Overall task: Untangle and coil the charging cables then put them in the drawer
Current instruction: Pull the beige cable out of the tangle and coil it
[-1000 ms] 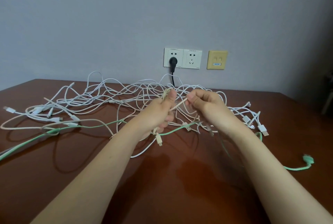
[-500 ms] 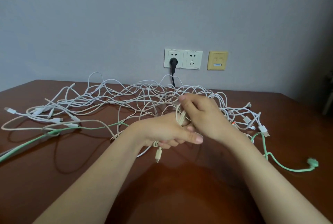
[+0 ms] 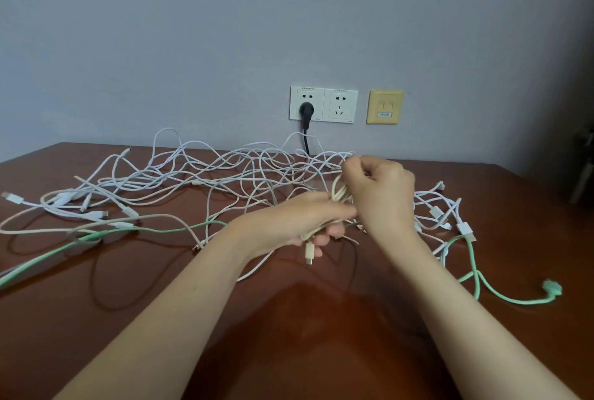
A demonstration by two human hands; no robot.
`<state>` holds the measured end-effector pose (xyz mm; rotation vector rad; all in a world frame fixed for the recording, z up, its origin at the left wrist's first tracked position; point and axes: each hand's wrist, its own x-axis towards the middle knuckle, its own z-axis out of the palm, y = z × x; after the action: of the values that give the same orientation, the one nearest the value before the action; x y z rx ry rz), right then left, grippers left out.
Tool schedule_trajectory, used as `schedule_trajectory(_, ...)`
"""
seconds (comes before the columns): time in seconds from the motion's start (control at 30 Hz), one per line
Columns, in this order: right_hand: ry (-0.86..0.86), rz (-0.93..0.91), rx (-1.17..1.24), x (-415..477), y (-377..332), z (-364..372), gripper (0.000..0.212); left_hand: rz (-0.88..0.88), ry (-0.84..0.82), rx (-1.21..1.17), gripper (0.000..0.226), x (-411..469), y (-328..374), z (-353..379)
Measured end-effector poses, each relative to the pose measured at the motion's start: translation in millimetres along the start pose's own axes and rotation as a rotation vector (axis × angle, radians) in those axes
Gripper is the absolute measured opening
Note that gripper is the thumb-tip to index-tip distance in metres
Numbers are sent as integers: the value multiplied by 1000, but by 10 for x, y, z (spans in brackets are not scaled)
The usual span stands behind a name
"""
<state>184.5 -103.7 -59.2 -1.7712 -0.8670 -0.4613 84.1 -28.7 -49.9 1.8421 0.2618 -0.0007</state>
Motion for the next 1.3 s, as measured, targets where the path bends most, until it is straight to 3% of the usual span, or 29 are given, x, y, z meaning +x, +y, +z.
schedule_trajectory(0.1,50,61,-43,22,-18,-59,48,30,-112,-211,35,-4,-37,-57)
schedule_trajectory(0.17,64,88,-72,24,-25,-68,48,49,-91,-215,34,-6,-73,-77)
schedule_trajectory(0.27,51,91,-139,-10,-43,-53,49,20,48,-39,31,59,-82,3)
schedule_trajectory(0.4,56,115,-205,-23,-38,-56,47,61,216,487,33,72,-85,125)
schedule_trajectory(0.63,73,120,-196,16,-1,-60,44,261,344,402,29,174,-195,200)
schedule_trajectory(0.77,-103,178,3,92,29,-66,48,256,287,109,16,218,-243,132)
schedule_trajectory(0.93,-643,599,695,166,57,-230,38,222,148,-28,19,196,-245,28)
schedule_trajectory(1.03,-751,711,972,188,88,-248,39,269,43,-88,18,124,-174,24)
schedule_trajectory(1.17,-680,567,630,113,138,-120,43,302,75,-41,23,86,-137,-39)
schedule_trajectory(1.3,-467,295,200,70,69,23,44,285,354,-113,26,137,-148,-220)
